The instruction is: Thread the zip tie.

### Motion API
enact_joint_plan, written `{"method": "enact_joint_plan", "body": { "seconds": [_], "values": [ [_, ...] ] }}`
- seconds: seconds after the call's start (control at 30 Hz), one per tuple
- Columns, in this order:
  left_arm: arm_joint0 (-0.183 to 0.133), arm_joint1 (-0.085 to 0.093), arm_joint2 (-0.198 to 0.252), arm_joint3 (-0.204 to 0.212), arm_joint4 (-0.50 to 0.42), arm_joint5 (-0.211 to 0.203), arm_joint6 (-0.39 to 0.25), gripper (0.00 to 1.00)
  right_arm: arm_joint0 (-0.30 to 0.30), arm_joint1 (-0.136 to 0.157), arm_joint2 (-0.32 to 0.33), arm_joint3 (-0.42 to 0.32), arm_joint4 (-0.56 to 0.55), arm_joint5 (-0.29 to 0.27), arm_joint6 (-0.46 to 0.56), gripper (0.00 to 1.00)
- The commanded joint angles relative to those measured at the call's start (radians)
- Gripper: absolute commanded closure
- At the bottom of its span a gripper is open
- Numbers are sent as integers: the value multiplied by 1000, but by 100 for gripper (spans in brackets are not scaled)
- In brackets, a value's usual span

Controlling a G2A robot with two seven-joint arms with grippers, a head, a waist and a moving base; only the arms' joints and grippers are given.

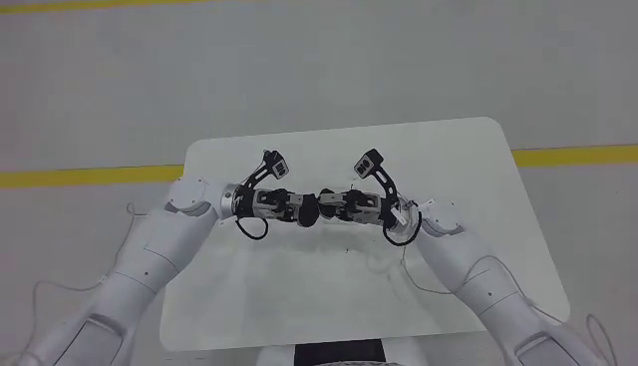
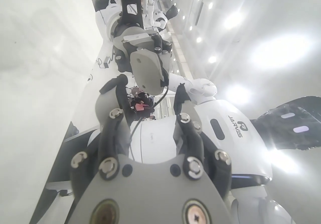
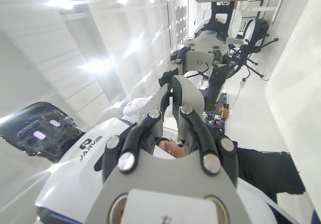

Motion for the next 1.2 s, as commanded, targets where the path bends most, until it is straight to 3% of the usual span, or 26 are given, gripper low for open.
{"method": "enact_joint_plan", "body": {
  "seconds": [0.0,0.47,0.97,1.17],
  "values": [
    [0,0,0,1,1,1,0,63,-1,3,4,-4,-17,2,-3,100],
    [0,0,-4,4,12,7,3,75,-19,26,35,-54,-197,19,-73,100],
    [0,-3,-4,10,24,15,15,75,-26,31,37,-70,-226,15,-78,100],
    [1,-3,-8,10,27,18,25,76,-46,37,44,-111,-237,23,-94,100]
  ]
}}
